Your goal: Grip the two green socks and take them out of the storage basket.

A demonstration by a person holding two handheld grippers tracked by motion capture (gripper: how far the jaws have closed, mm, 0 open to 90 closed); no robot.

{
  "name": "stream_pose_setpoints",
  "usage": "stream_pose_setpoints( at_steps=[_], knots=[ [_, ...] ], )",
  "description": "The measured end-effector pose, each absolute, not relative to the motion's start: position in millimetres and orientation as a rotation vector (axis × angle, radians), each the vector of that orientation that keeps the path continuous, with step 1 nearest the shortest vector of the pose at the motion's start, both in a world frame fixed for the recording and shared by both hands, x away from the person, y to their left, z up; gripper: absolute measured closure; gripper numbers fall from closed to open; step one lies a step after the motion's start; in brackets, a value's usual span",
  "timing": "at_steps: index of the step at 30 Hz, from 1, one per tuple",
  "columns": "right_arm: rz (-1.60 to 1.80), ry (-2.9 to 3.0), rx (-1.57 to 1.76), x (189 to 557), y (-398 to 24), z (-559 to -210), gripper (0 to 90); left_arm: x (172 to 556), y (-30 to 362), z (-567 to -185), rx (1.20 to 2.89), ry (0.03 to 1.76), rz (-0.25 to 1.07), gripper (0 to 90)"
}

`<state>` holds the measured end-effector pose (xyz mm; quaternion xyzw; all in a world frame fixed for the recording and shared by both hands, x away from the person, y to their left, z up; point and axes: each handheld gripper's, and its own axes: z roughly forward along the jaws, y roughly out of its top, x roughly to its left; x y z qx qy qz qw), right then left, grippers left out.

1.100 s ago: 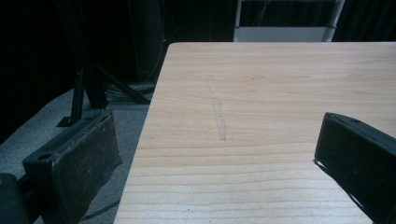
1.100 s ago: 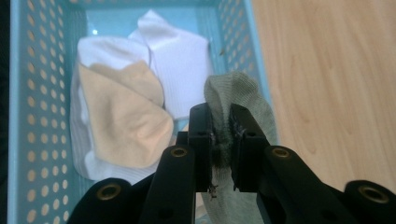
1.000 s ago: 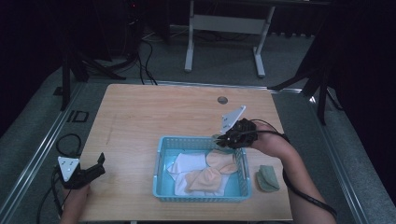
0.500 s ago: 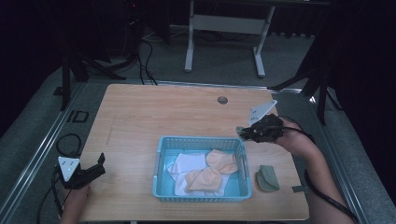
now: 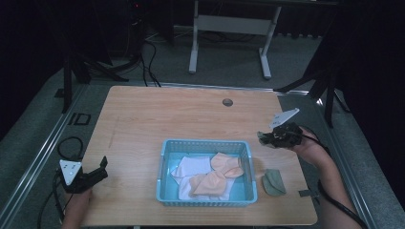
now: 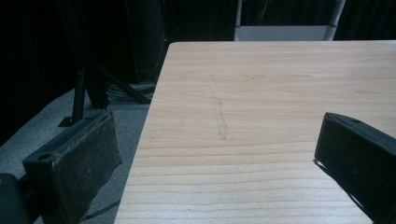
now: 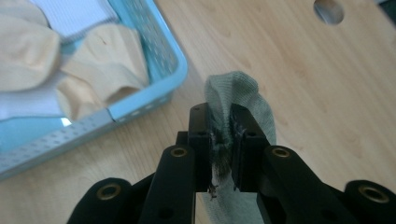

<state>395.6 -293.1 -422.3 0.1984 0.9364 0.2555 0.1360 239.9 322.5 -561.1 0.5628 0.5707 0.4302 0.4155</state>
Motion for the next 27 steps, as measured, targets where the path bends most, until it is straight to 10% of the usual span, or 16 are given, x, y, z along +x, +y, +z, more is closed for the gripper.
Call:
stream_pose_setpoints(
  at_steps=[20, 27],
  knots=[
    [0.730, 2.813, 0.737, 393, -289, -525, 77.7, 240, 322, -561, 1.417, 1.428, 1.081, 0.5],
    [0.786, 2.795, 0.720, 386, -296, -509, 48.0, 240, 322, -561, 1.416, 1.429, 1.081, 0.4]
  ],
)
